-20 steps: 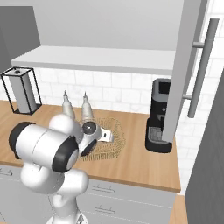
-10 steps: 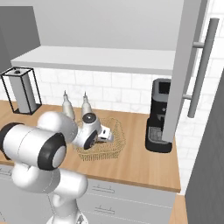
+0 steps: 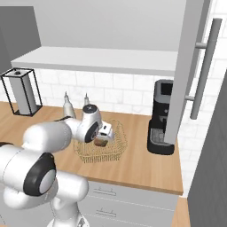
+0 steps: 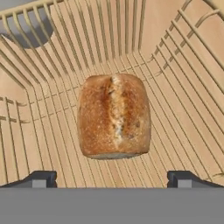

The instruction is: Open the cabinet, pick up the bread from the cabinet and place it in the basket. Then move the basket to the dining counter.

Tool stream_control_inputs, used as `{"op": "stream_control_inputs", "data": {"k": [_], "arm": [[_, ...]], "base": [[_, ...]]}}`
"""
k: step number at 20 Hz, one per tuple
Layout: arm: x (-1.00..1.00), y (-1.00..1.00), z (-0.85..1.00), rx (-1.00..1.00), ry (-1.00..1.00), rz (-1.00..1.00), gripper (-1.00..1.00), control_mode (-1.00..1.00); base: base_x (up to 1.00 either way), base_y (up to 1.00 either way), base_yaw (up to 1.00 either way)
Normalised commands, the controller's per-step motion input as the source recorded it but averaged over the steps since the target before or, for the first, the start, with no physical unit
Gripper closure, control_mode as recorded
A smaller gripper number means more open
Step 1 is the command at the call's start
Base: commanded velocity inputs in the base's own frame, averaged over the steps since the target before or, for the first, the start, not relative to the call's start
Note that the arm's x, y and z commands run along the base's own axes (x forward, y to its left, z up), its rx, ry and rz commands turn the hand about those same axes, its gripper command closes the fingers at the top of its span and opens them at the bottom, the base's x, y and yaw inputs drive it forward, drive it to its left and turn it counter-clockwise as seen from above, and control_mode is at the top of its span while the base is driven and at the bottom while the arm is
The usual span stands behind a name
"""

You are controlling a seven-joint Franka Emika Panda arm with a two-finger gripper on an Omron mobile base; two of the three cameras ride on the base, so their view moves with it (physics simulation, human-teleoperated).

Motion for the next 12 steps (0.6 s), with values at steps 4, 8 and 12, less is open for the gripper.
{"op": "stream_control_inputs", "data": {"k": [4, 8, 12], "arm": [[-0.70, -0.20, 0.09, 0.00, 0.00, 0.00, -1.00, -1.00], [-0.29, -0.05, 0.27, 0.00, -0.01, -0.02, -1.00, -1.00], [-0.18, -0.02, 0.23, 0.00, 0.00, -0.06, -1.00, -1.00]], "base": [[0.00, 0.00, 0.00], [0.00, 0.00, 0.00], [0.00, 0.00, 0.00]]}}
